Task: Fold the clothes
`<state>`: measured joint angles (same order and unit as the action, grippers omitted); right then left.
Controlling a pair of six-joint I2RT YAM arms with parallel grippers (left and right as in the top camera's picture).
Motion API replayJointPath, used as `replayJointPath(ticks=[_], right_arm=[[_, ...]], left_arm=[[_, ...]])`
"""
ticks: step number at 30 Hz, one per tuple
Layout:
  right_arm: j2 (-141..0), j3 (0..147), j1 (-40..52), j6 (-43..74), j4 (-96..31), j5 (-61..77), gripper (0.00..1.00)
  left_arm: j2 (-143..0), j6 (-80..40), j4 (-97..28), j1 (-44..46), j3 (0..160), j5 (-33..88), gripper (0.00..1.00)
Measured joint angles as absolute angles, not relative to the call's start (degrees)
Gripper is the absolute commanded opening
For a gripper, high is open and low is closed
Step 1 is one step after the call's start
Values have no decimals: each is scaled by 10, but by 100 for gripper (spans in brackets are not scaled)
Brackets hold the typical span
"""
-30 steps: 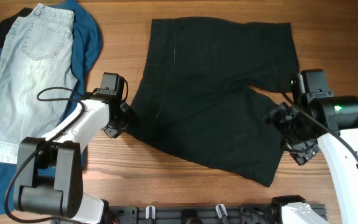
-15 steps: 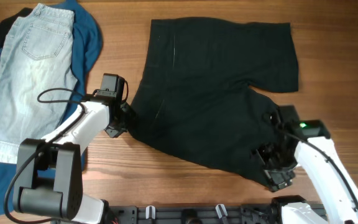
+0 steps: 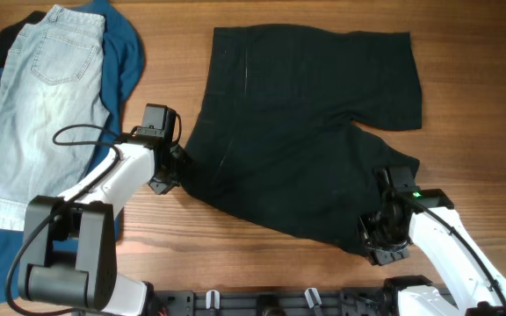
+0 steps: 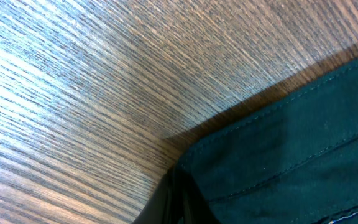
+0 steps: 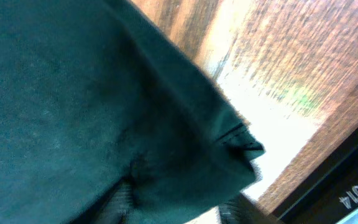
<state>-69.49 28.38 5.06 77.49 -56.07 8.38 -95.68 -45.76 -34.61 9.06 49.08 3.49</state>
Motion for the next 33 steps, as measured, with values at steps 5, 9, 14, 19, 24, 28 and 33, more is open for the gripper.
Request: replayJointPath(ticks=[5, 9, 14, 19, 24, 28, 33], right_arm=[[-719, 282, 51, 749, -565, 77, 4], [-737, 285, 51, 708, -559, 79, 4], [-740, 308, 51, 651, -586, 84, 4], [-694, 478, 51, 626, -702, 34, 4], [-644, 634, 38, 561, -752, -1, 4], [-625, 705, 14, 511, -811, -4, 4], [-585, 778, 10, 464, -851, -13, 4]], left_arm=[[-957, -458, -346, 91, 491, 35, 4], [-957, -458, -346, 91, 491, 35, 4], [-953, -442, -398, 84, 510, 35, 4], [-856, -409, -461, 67, 566, 32, 4], [-760, -403, -499, 67, 572, 32, 4], [-694, -401, -533, 67, 572, 35, 4], [-599, -401, -586, 67, 572, 44, 4]])
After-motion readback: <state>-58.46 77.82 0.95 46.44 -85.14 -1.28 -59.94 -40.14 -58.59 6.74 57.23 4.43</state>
